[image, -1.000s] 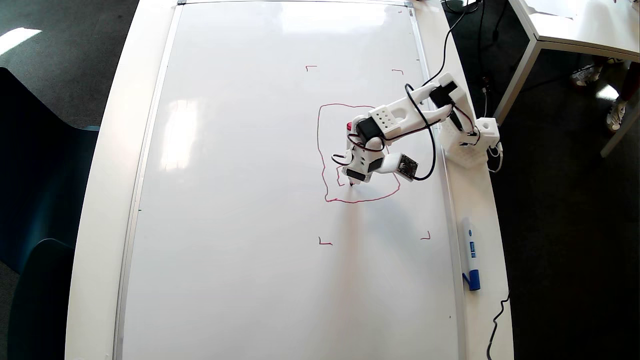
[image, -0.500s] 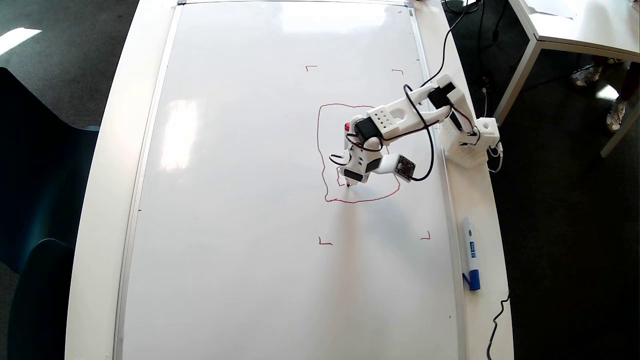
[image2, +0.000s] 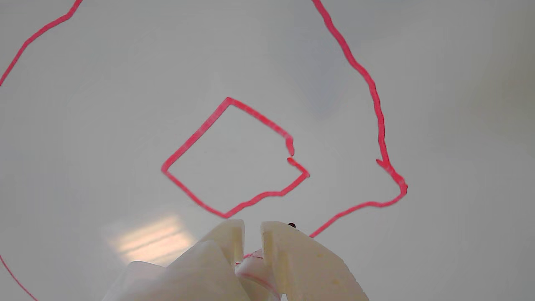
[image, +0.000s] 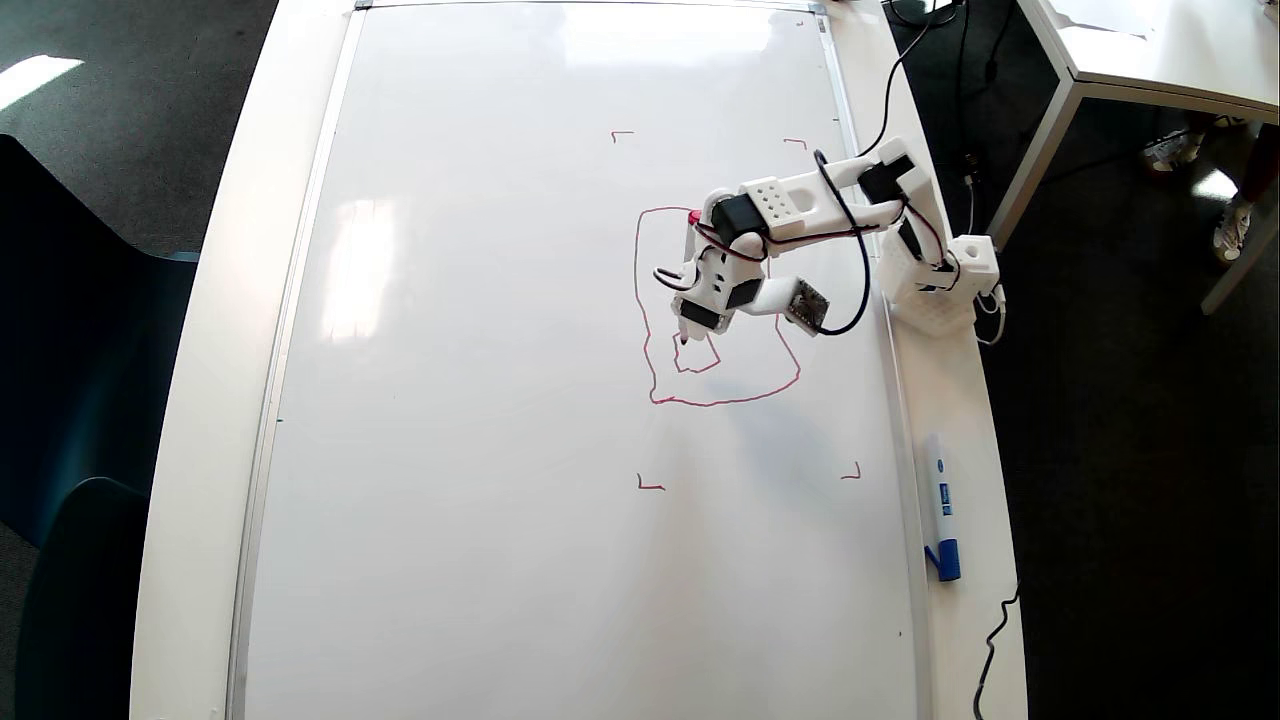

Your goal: Draw on a whiteboard a robot head using a pen attached to the gripper

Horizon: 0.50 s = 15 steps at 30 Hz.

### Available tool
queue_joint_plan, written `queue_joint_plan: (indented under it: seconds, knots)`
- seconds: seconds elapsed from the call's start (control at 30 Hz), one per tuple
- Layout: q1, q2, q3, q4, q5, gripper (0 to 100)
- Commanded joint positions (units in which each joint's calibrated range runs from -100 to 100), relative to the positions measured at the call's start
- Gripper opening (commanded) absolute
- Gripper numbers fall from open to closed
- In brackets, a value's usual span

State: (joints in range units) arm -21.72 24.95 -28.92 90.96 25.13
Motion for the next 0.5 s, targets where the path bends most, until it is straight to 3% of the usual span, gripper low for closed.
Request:
queue_joint_plan:
  seconds: [0.0,0.47]
  knots:
    - [2.68,-5.95,-1.54,4.08,1.20,1]
    - [10.85,-10.06,8.90,3.74,3.67,1]
